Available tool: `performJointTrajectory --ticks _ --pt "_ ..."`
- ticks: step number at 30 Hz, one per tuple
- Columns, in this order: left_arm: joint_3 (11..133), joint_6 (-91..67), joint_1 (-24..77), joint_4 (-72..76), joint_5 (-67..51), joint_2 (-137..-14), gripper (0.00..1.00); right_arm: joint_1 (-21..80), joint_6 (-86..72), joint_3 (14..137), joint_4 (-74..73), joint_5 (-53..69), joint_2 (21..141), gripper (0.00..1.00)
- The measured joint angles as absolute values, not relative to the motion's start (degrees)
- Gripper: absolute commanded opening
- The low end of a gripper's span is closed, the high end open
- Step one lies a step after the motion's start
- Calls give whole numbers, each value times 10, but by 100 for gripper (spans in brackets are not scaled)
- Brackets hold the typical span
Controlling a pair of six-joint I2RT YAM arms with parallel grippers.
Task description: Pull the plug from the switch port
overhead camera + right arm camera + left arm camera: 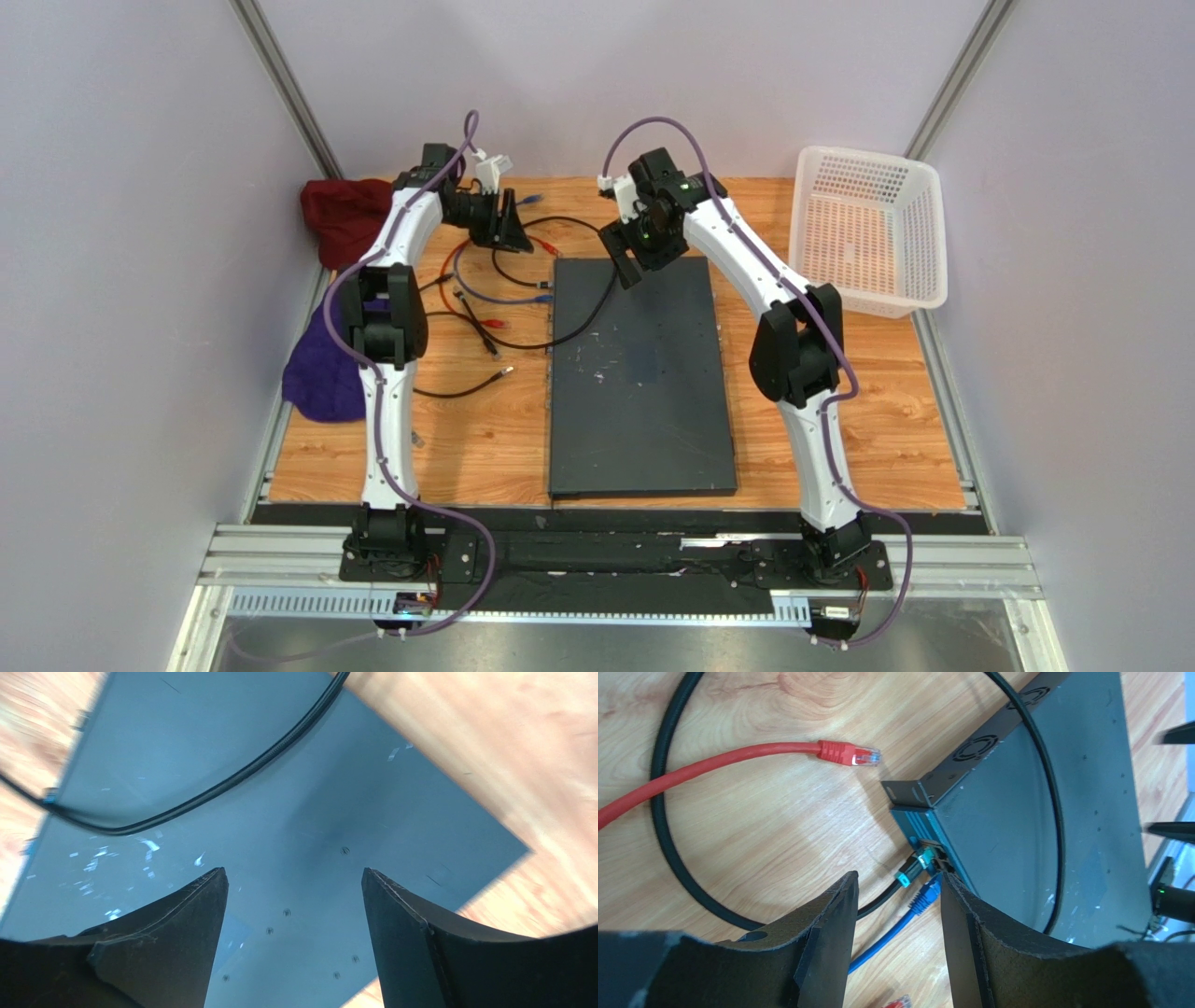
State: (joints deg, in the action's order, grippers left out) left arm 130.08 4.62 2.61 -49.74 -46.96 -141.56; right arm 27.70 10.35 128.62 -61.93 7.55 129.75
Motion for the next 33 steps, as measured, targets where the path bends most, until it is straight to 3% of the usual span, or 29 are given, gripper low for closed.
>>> performJointTrajectory --ticks 10,18,24,33 --pt "1334 15 26 -455 -544 -1461 53 277 118 1202 -634 97 1316 73" --pt "1341 -76 27 -417 -534 -1493 44 277 119 1209 -637 98 1315 74" --pt "1126 -154 20 -294 -501 -1389 45 277 119 1216 -636 95 1315 75" --pt "910 -326 3 -115 -481 -1270 48 277 119 1216 -636 80 1315 75"
